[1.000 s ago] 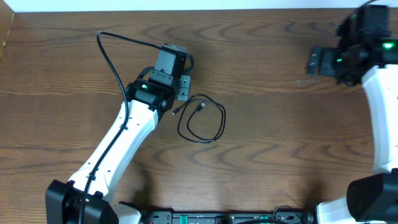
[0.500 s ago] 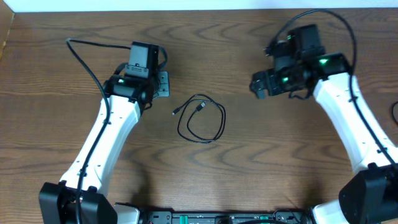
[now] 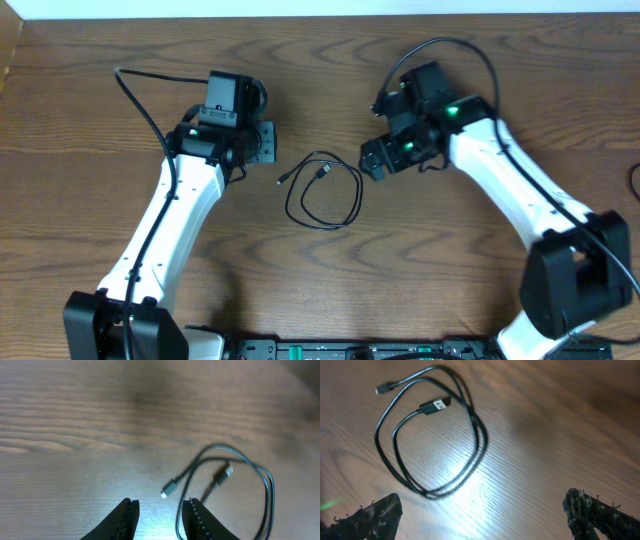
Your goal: Untangle cables
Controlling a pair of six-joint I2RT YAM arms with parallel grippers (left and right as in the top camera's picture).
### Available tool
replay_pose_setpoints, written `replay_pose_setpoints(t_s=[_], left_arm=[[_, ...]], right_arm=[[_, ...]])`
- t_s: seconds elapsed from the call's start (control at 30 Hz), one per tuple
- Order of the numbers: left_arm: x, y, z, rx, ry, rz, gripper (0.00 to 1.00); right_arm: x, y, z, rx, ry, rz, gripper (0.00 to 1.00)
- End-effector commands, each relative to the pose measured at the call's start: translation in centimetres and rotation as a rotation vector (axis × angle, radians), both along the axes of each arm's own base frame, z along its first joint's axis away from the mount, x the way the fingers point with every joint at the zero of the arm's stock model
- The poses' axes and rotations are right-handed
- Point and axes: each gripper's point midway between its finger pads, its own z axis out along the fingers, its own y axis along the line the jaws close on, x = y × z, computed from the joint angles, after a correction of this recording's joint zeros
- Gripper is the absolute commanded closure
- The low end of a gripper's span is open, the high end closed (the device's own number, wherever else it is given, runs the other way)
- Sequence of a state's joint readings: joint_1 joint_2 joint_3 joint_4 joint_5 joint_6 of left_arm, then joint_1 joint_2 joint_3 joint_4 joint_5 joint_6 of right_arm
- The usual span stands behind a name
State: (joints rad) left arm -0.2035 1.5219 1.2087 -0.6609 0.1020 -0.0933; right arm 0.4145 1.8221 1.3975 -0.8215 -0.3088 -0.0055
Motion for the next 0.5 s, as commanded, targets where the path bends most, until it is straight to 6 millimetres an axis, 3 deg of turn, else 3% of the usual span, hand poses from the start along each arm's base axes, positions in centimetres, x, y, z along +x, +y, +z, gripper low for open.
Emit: replay_pose_setpoints(t_s=[0.0, 0.17, 0.47], left_arm=[[-0.9, -1.1, -0.5, -0.027, 0.010, -0.111, 0.66], [-1.7, -2.9, -0.5, -0.082, 0.012, -0.249, 0.66], [-1.7, -3.5, -2.1, -0.097, 0.051, -0.286, 0.66]], right_arm=[[-0.7, 1.6, -2.3, -0.001, 0.057, 0.005, 0.01], [-0.4, 2.5, -4.1, 0.002, 0.083, -0.023, 0.01], [-0.7, 2.8, -6.4, -0.019, 0.130, -0.029, 0.01]])
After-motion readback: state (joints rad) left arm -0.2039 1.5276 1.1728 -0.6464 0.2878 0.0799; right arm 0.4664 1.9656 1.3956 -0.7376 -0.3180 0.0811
